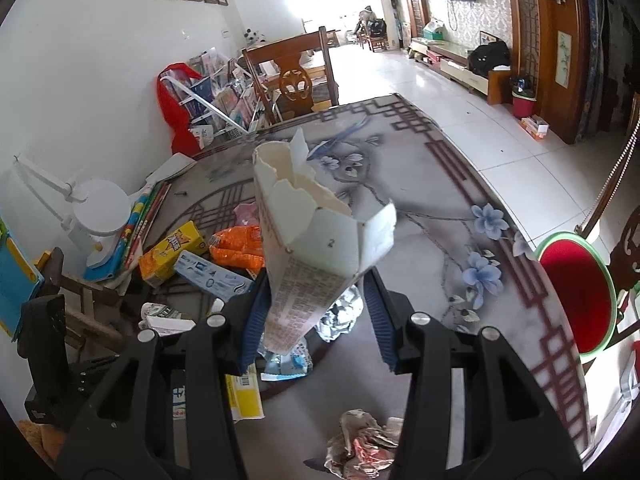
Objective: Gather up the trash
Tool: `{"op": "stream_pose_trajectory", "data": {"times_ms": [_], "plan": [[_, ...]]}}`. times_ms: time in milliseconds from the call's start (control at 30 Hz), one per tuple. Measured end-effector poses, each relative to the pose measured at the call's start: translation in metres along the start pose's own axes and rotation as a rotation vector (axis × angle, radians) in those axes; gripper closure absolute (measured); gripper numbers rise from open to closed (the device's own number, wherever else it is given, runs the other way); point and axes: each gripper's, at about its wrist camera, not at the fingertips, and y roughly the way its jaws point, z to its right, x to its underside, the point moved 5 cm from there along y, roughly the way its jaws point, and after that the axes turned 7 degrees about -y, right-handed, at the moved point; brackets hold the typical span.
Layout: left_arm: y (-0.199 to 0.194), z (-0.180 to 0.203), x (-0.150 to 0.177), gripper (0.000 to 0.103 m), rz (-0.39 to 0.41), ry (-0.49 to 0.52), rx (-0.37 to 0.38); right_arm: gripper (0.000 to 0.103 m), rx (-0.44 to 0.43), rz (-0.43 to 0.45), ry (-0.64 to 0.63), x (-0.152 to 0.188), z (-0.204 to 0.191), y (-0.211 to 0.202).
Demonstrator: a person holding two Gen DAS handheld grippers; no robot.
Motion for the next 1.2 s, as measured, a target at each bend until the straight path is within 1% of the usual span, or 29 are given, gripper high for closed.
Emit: {"op": "stream_pose_trajectory", "data": {"times_ms": [300,767,1200], "plan": [[-0.001,0.013,-0.006,0.062,0.014,0.014,0.008,0.057,0.005,0.005,0.000,-0.001,0.009,-0.004],[0.013,0.029,-0.008,0.062,0.004,0.006,-0.017,0.057,-0.016,-0.017,0.001,0.001,0.028,-0.002],[0.035,0.080,-0.017,0.062,0.025,0.004,-0.020,0.057,-0.027,-0.013,-0.030,-0.005,0.071,-0.008]]}}
